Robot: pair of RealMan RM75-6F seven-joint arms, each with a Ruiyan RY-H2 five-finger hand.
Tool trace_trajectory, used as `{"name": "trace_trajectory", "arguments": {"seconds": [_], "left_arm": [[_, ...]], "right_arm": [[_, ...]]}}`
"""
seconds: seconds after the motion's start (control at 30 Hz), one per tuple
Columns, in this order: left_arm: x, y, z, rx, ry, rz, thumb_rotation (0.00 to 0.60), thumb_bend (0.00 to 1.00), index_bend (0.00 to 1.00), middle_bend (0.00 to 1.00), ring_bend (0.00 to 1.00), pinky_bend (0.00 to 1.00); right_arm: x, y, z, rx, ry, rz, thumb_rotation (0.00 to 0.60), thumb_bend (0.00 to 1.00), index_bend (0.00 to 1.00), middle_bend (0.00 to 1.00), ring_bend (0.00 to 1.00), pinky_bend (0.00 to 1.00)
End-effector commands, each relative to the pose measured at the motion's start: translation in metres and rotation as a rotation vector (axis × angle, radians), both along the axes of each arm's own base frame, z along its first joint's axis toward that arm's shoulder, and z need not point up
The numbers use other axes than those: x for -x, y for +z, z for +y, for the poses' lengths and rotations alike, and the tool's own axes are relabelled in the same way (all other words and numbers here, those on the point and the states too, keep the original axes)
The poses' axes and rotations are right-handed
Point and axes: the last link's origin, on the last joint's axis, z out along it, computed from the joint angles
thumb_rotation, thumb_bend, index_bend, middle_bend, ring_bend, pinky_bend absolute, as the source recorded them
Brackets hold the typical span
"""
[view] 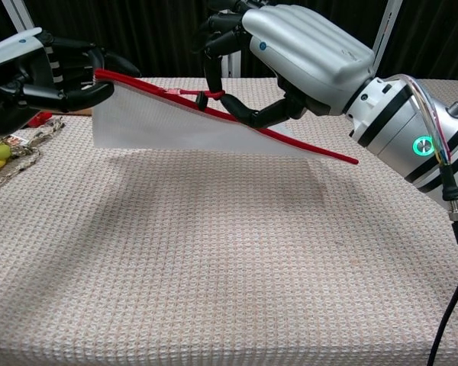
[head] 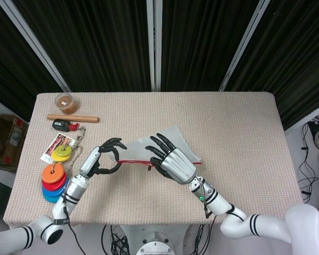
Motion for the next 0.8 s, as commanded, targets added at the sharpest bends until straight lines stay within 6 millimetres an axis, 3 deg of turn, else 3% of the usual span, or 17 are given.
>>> {"name": "trace_trajectory", "arguments": {"seconds": [0.03, 0.33, 0.8], "left_arm": [[0.004, 0.003, 0.002, -0.003, 0.016, -0.021, 0.600, 0.48, 0.70, 0.34, 0.15, 0.17], [0.021, 0.009, 0.007, -0.019, 0.080, -0.049, 0.600, 0.48, 0.70, 0.34, 0.15, 0.17], [0.057, 0.005, 0.014, -0.027, 0.191, -0.026, 0.600, 0.48, 0.70, 0.34, 0.15, 0.17]], "right_arm": [[0.003, -0.001, 0.000, -0.003, -0.008, 0.002, 0.600, 0.50, 0.85, 0.22, 0.01, 0.00], [0.028, 0.009, 0.000, 0.031, -0.059, 0.027, 0.600, 0.50, 0.85, 0.22, 0.01, 0.00], [0.098, 0.036, 0.006, 0.085, -0.230, 0.083, 0.600, 0.50, 0.86, 0.22, 0.01, 0.00]]}}
